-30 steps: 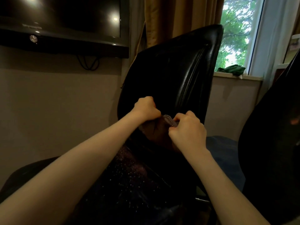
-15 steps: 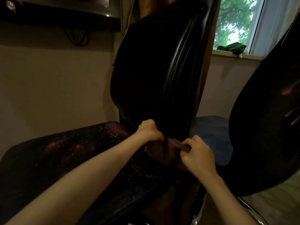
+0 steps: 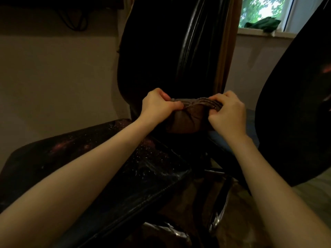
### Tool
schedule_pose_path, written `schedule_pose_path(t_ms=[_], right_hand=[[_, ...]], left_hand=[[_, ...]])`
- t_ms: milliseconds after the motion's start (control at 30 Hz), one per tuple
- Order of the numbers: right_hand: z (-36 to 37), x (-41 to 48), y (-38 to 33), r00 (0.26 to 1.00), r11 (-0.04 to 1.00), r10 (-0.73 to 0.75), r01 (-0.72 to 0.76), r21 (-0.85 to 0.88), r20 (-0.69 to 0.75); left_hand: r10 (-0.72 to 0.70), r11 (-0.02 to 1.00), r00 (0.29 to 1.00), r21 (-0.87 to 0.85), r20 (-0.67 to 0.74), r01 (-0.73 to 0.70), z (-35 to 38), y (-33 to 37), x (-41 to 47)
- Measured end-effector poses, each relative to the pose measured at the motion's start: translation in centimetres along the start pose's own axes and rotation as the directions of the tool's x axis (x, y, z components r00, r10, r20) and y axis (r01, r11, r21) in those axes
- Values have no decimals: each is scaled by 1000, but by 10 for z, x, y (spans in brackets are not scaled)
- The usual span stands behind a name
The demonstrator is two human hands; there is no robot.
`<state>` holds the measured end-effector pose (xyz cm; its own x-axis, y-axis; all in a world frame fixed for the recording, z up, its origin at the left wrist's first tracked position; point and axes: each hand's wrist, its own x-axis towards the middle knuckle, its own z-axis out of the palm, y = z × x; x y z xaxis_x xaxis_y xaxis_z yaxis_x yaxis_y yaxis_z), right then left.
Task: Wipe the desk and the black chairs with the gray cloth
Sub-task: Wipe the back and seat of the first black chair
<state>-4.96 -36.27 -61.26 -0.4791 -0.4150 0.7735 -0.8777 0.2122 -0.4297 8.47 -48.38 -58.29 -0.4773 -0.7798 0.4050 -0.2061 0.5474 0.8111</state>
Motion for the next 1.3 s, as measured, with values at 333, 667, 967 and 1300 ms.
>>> schedule_pose_path(t_ms=[333,667,967,1300], right_hand=[[57,-101,20,984,1000,-17,15,8,180],[93,-105,6,867,869,-105,319,-379,487],[102,-59,-4,719,900,142,193,-391,681],[108,-46,-6,718,907,117,203,-368,686]], left_hand=[[74,982,974,153,215,-108,16,-93,-8],[195,967,940,108,281,-233,38,-127,23],[137,880,899,365,416,-303,-5,-131,-3],[-284,779,779,608,559,-152,-60,-124,-60]])
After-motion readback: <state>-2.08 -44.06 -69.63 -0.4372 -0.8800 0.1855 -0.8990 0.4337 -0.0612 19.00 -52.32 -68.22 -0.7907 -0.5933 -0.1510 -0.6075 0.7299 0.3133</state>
